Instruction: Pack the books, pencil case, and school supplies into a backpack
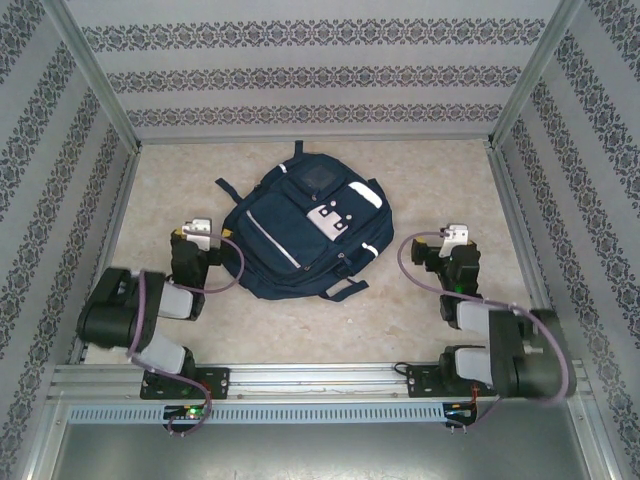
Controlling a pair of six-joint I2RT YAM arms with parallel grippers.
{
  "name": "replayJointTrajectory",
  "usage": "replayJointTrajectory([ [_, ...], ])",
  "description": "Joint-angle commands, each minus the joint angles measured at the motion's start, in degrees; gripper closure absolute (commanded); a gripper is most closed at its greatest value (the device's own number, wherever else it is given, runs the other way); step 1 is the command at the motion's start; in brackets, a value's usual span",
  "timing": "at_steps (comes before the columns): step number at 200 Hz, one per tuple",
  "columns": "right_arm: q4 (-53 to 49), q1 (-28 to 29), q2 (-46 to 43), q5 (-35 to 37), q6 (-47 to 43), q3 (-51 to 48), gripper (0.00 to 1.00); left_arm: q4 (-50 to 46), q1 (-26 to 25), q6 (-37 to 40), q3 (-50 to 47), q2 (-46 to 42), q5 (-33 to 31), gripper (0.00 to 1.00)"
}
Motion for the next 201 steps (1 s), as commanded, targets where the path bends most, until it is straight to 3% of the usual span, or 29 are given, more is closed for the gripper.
replayJointTrajectory([
  [1,17.5,-0.6,10.9,-3.1,1.4,2.5,0.02,2.0,0.4,-1.8,1.0,-0.8,2.9,0.01],
  [11,24.2,-0.9,15.5,-4.0,2.5,3.6,0.02,-4.7,0.4,-0.7,4.7,-0.6,5.2,0.01],
  [28,7.9,-0.5,9.9,-1.8,1.6,7.2,0.02,-10.8,2.9,-3.2,8.0,-0.7,6.4,0.01],
  [43,10.1,0.3,12.5,0.9,2.1,8.6,0.02,-7.0,3.0,-3.3,7.2,0.4,6.1,0.01],
  [77,5.8,1.5,11.7,2.0,0.6,10.7,0.02,-8.8,3.4,-6.5,7.5,-0.2,-0.2,0.01],
  [138,4.7,1.9,11.9,1.7,-0.2,11.4,0.02,-10.9,3.4,-4.7,8.8,0.0,4.2,0.01],
  [201,4.9,2.0,11.7,1.7,-0.3,11.1,0.02,-11.1,3.4,-4.6,8.8,0.0,4.5,0.01],
])
